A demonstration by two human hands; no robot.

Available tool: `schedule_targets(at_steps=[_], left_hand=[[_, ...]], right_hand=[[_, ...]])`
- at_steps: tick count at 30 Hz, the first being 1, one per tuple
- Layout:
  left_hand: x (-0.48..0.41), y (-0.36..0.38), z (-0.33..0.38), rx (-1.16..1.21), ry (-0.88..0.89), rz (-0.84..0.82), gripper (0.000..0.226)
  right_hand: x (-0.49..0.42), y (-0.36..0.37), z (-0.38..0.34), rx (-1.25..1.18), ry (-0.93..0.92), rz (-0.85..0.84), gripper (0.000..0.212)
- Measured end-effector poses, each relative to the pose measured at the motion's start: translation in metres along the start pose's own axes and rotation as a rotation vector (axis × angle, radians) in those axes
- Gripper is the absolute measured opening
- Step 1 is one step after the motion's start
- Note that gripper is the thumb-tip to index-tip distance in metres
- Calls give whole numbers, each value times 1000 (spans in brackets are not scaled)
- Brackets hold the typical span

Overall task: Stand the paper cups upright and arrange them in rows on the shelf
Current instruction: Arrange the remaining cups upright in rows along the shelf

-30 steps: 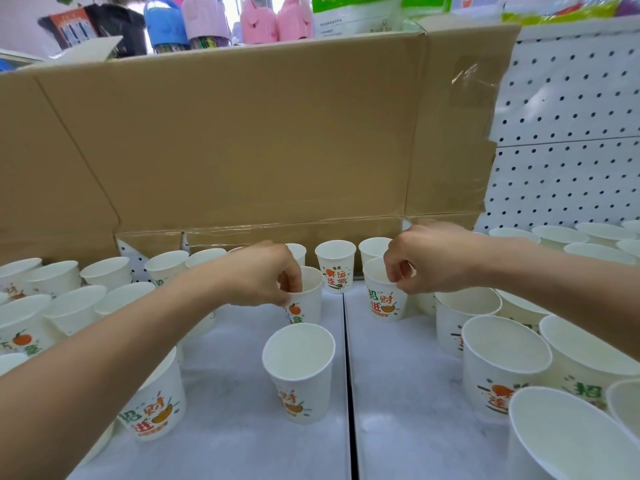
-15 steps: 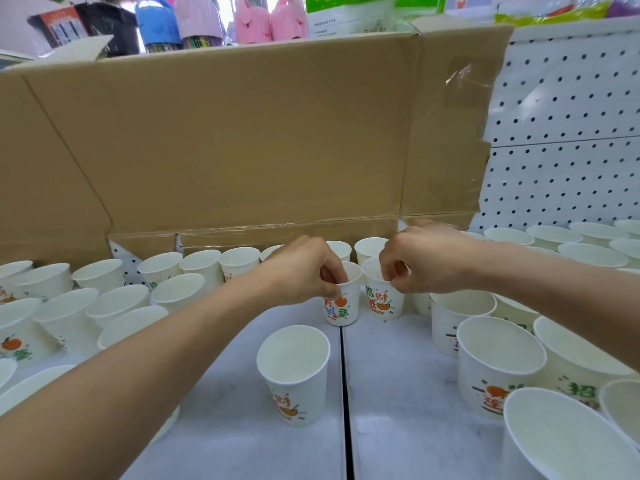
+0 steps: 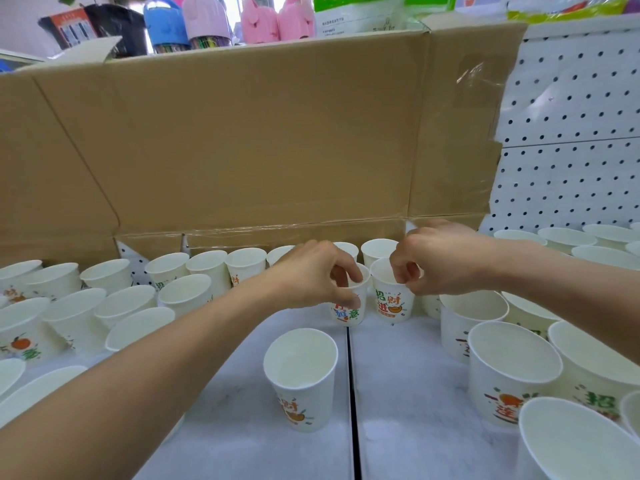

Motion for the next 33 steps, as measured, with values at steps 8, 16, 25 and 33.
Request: schedule_targets(at_steps=[8,16,25,33], left_hand=[[40,-94,-68,62,-200,235,9],[22,-44,-92,-176,-118,18,17],[10,-37,-94,-143,-55,8,16],[12,-38,-92,-186,-82,-41,23]], right_hand=[[-25,-23,-1,-124,9,48,14],[-91,-6,-40,-279,16,-101,15],[-105,11,-48,-287,25,-126,18],[-98,11,-41,-315,50,-139,17]])
Point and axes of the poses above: each hand's wrist, its own x-axis away from the middle knuckle, its own y-axis out of the palm, z = x × y, the point moved 9 cm from there along -x, towards the middle knuckle, and after that the axes turned 14 degrees about y, right-handed, at the moved point
